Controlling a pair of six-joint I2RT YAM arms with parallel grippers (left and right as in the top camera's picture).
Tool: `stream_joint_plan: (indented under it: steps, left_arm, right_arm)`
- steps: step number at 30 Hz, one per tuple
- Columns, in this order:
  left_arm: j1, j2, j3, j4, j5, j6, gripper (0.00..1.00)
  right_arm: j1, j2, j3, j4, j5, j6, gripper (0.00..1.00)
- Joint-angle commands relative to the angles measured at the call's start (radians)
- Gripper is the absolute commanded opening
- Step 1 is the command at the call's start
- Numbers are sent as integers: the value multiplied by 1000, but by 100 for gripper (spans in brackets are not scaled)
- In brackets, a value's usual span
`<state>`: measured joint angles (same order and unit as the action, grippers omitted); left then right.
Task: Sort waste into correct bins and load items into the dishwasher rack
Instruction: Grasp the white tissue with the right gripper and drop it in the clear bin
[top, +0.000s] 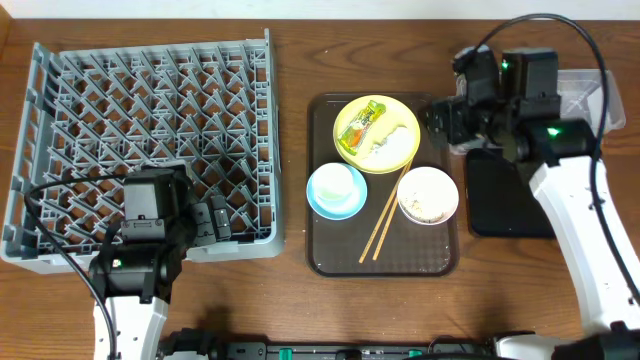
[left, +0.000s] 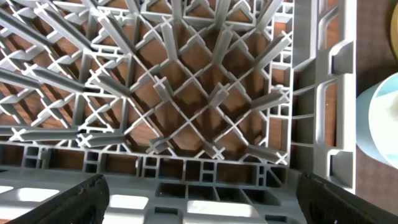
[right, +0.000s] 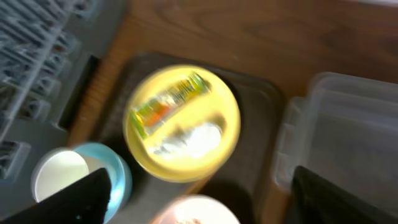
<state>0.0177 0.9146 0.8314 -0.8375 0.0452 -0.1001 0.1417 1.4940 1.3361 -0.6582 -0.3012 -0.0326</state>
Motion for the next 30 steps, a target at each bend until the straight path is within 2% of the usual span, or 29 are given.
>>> stream_joint_plan:
  steps: [1,3,6,13,17,23,26,30]
  left_arm:
    - [-2,-1,22,-3,-8,10,97]
    - [-2,-1,22,-3,-8,10,97]
    - [-2,-1,22,-3,-8,10,97]
    - [-2,-1,22,-3,-8,10,97]
    - [-2,-1,22,-3,-8,10,97]
    - [-2,-1,22,-2,-8,10,97]
    - [-2,-1,22,-2,-8,10,97]
    - [-2,-1,22,-2,-8,10,97]
  right_arm:
    - [41,52,23,30,-16,93,87]
    - [70,95,23,42,51,128,86]
    - [111,175,23,60,132,182,79]
    - [190,364,23,99,198,310,61]
    - [213,448,23,114,266,395,56]
    - [231,528,23,132,272,425,40]
    - [232,545,23,133,275,433,22]
    - [230,529,26,134,275,439,4]
